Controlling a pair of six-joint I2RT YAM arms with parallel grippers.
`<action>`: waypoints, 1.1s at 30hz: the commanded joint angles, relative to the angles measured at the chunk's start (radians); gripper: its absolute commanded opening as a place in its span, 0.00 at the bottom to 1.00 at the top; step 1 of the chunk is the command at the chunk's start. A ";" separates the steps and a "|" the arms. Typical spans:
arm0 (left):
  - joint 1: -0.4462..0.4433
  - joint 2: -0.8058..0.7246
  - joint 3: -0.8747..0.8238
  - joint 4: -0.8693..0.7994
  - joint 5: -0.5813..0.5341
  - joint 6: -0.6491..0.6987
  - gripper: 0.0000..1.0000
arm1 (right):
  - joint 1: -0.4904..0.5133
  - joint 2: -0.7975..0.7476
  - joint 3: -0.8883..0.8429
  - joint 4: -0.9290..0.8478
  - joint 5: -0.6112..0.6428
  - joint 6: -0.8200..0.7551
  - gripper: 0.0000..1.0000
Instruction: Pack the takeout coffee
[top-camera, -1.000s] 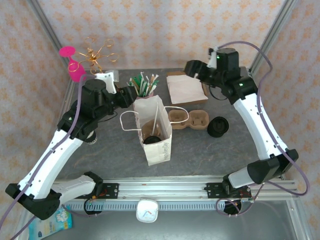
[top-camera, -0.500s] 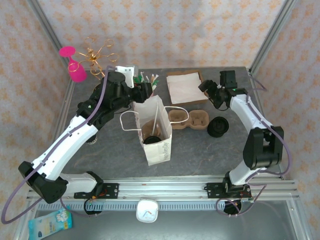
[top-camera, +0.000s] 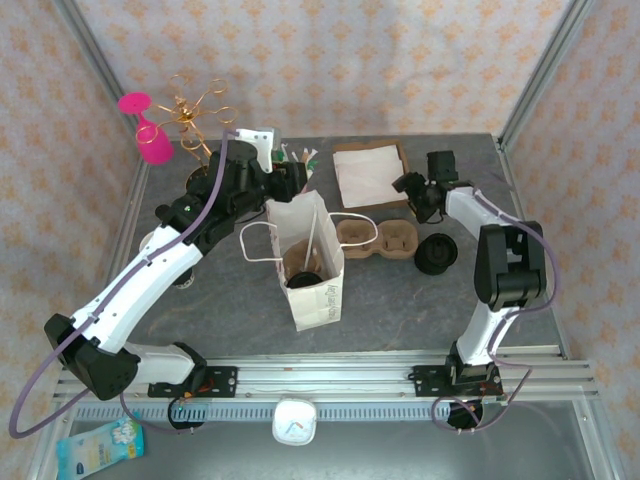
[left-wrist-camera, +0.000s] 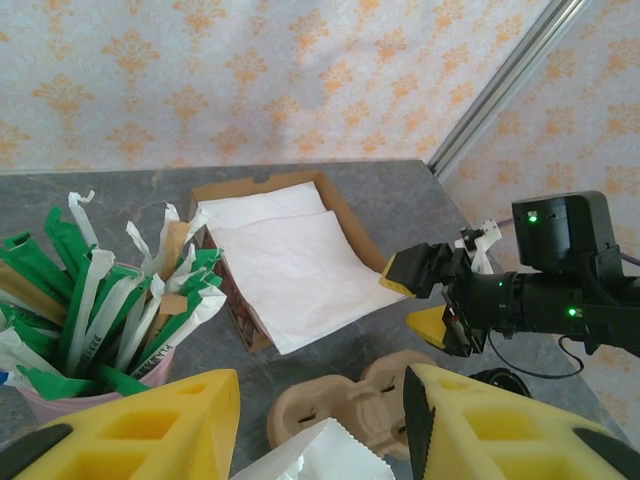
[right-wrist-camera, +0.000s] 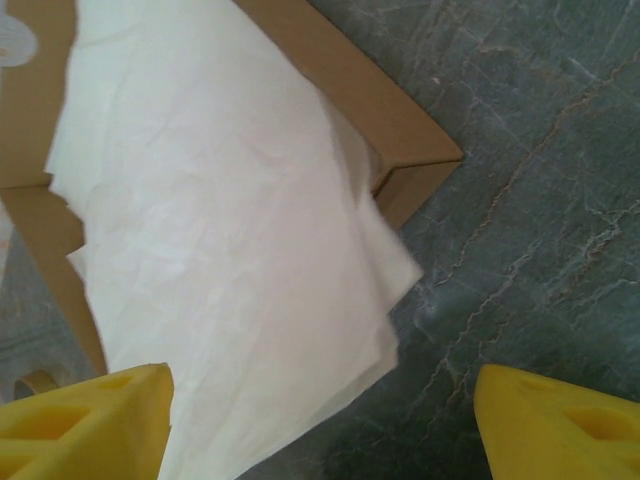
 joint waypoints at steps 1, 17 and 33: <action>-0.006 -0.002 0.024 0.023 -0.033 0.032 0.49 | 0.003 0.021 0.044 0.029 0.014 0.007 0.72; -0.007 0.003 0.050 0.003 -0.065 0.062 0.50 | 0.003 0.086 0.090 0.034 -0.023 0.011 0.32; -0.006 -0.002 0.142 -0.079 -0.082 0.172 0.60 | 0.003 -0.101 0.138 0.024 -0.074 0.021 0.00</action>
